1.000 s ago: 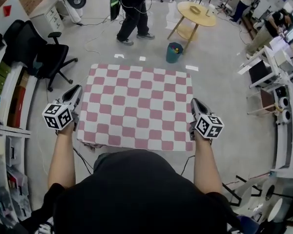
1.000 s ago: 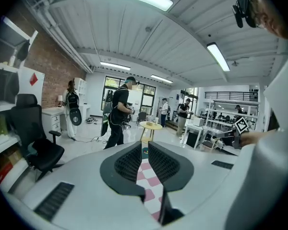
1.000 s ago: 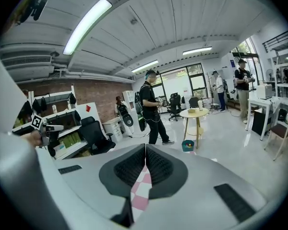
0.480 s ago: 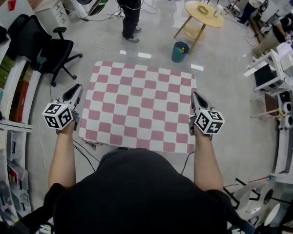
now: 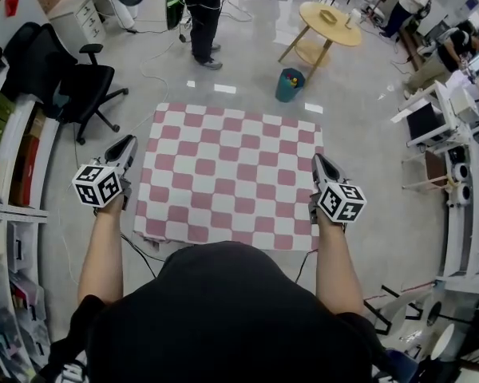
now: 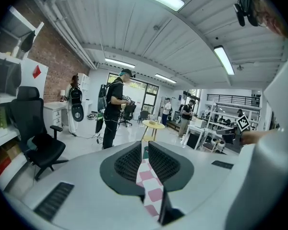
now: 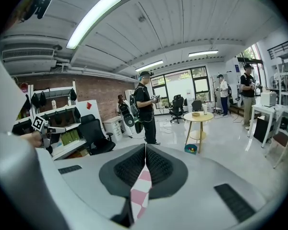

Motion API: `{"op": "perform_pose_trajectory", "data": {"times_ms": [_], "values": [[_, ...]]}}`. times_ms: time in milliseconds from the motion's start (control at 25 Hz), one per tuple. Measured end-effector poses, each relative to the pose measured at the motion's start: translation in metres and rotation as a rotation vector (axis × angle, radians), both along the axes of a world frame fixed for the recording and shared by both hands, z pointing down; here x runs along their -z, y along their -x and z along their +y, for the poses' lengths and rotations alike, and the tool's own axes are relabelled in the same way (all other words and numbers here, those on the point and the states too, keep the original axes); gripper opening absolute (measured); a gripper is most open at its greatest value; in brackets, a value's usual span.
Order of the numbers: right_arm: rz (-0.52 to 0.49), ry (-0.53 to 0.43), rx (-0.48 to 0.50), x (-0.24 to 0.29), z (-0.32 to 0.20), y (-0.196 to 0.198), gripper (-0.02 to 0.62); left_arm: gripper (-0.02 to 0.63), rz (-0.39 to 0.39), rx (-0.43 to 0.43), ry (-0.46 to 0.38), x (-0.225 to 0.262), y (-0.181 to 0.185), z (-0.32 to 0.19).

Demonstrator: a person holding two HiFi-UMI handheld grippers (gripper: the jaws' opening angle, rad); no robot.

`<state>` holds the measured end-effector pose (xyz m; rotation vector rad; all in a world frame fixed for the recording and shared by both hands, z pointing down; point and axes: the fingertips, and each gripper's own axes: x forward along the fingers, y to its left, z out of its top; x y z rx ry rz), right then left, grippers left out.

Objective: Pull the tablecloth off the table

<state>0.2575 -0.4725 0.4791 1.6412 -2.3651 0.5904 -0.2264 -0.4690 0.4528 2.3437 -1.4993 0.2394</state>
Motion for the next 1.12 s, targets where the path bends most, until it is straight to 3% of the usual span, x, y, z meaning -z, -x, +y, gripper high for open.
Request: {"op": "perform_pose_trajectory", "data": {"times_ms": [320, 720, 1120], "values": [[0.029, 0.019, -0.038, -0.002, 0.006, 0.029, 0.032, 0.054, 0.014, -0.028, 0.011, -0.011, 0.034, -0.011], [0.026, 0.037, -0.08, -0.012, 0.009, 0.049, 0.032, 0.055, 0.018, -0.092, 0.031, -0.026, 0.042, -0.022], [0.042, 0.085, -0.105, -0.05, -0.016, 0.013, 0.034, 0.067, 0.007, -0.094, 0.076, -0.052, 0.038, -0.042]]}}
